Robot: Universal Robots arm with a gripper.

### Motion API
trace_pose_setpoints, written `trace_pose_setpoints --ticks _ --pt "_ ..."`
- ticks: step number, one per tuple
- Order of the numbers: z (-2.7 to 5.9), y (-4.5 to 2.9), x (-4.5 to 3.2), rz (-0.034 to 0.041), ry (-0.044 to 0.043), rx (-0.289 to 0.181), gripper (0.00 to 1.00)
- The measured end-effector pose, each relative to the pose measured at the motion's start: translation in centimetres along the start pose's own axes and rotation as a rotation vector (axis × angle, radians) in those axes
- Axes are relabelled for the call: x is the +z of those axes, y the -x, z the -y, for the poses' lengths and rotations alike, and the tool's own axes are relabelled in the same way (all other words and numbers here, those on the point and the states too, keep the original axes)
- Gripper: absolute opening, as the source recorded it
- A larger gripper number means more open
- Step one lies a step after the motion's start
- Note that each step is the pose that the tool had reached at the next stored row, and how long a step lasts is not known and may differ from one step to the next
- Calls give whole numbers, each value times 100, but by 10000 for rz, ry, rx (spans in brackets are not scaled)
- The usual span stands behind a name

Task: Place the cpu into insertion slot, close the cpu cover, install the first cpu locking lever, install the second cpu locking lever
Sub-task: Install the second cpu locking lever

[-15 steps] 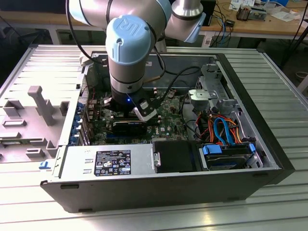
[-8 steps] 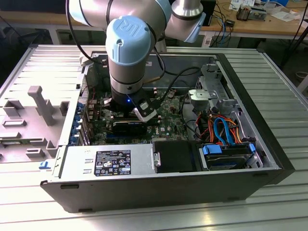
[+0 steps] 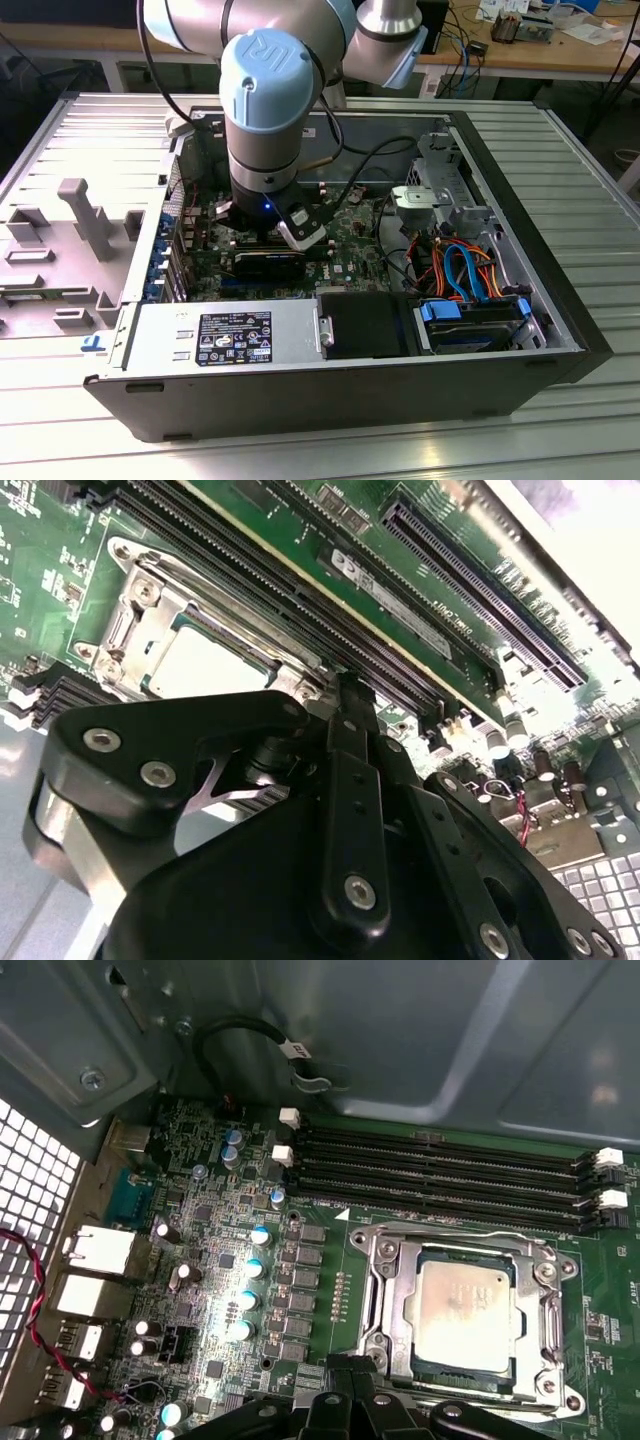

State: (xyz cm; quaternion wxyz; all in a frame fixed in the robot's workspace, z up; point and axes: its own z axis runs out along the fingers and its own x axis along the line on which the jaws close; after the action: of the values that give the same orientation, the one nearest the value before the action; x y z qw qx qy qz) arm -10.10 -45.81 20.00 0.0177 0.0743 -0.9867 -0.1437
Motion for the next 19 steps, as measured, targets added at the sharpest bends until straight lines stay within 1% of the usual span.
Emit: trace_pose_setpoints --ticks 6,8,9,10,19 --pt "-15 3 6 -2 -3 0 11" --pt "-16 2 6 -13 -74 4 11" --pt "-17 2 6 -24 -157 10 11" --pt "-18 3 7 -29 -186 11 11" --pt "-31 6 30 -29 -189 10 11"
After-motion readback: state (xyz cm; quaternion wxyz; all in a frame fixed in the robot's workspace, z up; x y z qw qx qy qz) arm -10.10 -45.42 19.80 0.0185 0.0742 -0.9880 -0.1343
